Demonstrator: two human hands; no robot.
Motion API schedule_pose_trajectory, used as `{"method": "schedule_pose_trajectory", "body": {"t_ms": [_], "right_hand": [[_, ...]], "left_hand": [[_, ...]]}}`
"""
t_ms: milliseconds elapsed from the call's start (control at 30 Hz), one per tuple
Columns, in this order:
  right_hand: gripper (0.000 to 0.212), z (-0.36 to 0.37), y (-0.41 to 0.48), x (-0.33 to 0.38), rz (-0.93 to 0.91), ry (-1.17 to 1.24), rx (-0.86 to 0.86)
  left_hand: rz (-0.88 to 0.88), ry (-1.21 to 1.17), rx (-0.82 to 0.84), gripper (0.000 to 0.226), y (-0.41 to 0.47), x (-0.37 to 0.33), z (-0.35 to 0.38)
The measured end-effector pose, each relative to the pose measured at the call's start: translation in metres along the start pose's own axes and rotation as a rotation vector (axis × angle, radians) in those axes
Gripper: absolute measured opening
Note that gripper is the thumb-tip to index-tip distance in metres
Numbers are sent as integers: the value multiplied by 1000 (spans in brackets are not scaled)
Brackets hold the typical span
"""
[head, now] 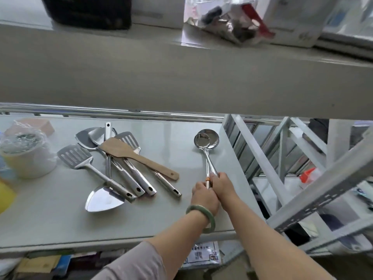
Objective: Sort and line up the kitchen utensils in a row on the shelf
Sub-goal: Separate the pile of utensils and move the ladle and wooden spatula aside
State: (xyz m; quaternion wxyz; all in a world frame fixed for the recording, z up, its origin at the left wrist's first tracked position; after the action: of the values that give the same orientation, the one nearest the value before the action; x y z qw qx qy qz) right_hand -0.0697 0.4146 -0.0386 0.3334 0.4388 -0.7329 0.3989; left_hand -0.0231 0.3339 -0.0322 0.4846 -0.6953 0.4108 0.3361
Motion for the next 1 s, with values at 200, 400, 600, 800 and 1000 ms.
{"method": "schedule_pose_trajectory", "body": {"t_ms": [200, 400, 600, 800, 1000], "right_hand": [[16, -32, 17, -11, -16, -101, 15], [21, -42, 35, -20, -119, -455, -40], [43, -30, 31, 4, -246, -656, -188], [46, 34, 14, 60, -605, -593, -56], [46, 117, -10, 79, -614, -665, 290]], "left_hand": [[13, 139, 24, 37, 4, -10, 36], [174, 429, 148, 39, 10, -12, 37], [304, 363, 5, 33, 18, -7, -31], [389, 285, -351, 29, 35, 5, -155], [202, 252, -579, 31, 45, 38, -257]]}}
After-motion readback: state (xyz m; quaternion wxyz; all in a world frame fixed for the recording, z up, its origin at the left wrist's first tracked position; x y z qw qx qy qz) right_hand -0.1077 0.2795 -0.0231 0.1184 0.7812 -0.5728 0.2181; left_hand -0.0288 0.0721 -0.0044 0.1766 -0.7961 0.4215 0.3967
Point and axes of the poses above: each hand's wrist, its own y-axis towards the middle knuckle, its own z-axis out of the palm, x = y × z, the point moved 4 cm from there along y, towards the middle knuckle, and after that the axes turned 4 degrees about -x, right-handed, at the moved point
